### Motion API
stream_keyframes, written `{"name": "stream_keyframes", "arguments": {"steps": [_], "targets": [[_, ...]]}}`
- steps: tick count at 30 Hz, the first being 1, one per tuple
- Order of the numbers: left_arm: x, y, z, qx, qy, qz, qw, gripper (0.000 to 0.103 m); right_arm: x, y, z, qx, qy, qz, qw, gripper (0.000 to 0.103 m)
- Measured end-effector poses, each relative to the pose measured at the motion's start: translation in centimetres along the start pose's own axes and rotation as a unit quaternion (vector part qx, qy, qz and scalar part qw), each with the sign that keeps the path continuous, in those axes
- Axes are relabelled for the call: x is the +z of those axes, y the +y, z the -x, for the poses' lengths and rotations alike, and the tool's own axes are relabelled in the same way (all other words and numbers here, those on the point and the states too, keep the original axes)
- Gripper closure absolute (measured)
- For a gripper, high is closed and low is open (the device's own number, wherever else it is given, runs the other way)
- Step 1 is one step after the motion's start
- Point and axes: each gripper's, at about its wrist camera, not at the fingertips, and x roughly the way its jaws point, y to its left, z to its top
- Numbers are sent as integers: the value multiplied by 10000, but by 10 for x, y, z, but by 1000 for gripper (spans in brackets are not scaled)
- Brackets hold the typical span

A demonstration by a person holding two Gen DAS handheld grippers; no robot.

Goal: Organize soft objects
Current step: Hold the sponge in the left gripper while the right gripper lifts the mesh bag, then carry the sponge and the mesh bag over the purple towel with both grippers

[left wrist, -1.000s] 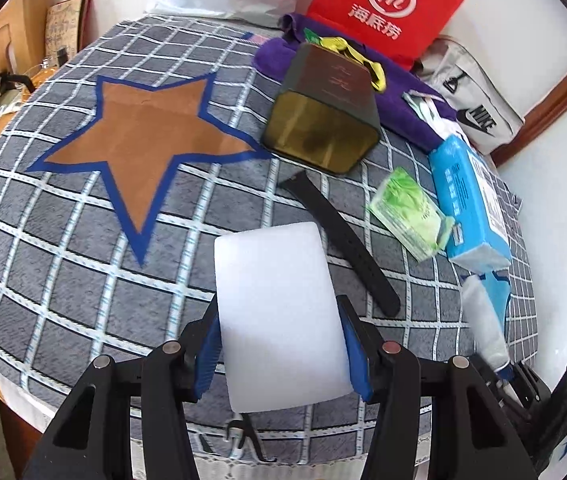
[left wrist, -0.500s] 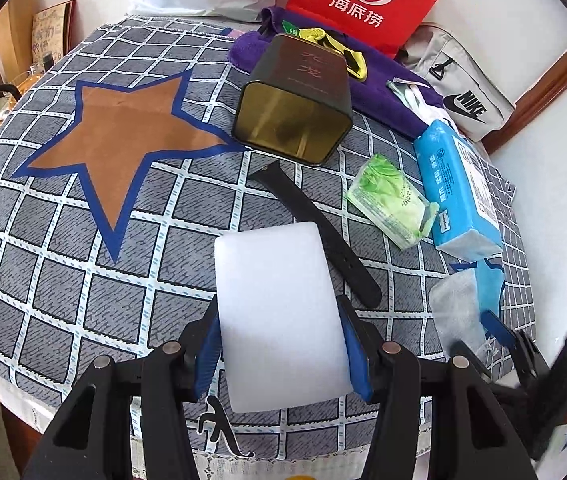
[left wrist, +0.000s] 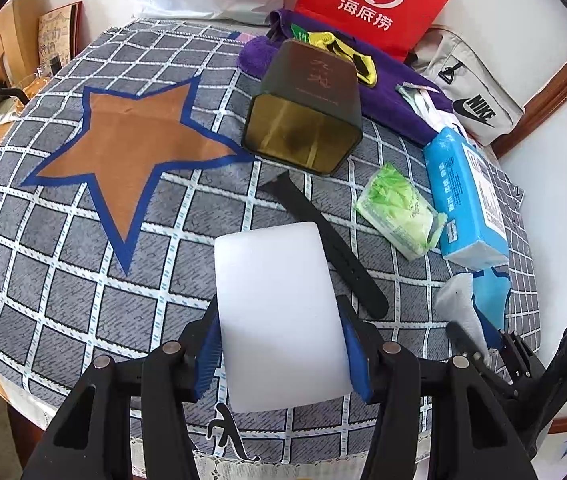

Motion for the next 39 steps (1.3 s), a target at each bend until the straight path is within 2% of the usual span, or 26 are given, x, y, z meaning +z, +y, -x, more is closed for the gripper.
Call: {"name": "stream_keyframes", "arguments": {"steps": [2, 4, 5, 9, 13, 23, 28, 39], "targets": [[3, -1, 2, -22, -41, 0, 10000, 53, 2, -7, 0, -40, 28, -115, 9999, 82], [5, -3, 4, -66, -71, -15, 10000, 53, 3, -11, 1, -10, 98, -175, 9998, 92], [7, -4, 6, -79, -98, -42, 9999, 53, 4, -13, 1, 36, 156, -221, 9996, 93], [15, -12, 17, -109, -232, -142, 9996, 53, 9, -19, 6, 237, 254, -463, 9983, 94], [26, -16, 28, -168, -398, -185, 9989, 53, 20, -21, 20, 246, 197, -541, 9980, 94], [60, -28, 41, -286, -591, -261, 9975, 53, 70, -33, 55, 283, -309, -585, 9974, 94], [81, -34, 45, -309, -724, -334, 9963, 53, 95, -43, 56, 234, -488, -686, 9962, 94], [129, -60, 26, -424, -724, -496, 9952, 53, 153, -65, 39, 107, -550, -607, 9966, 94]]}}
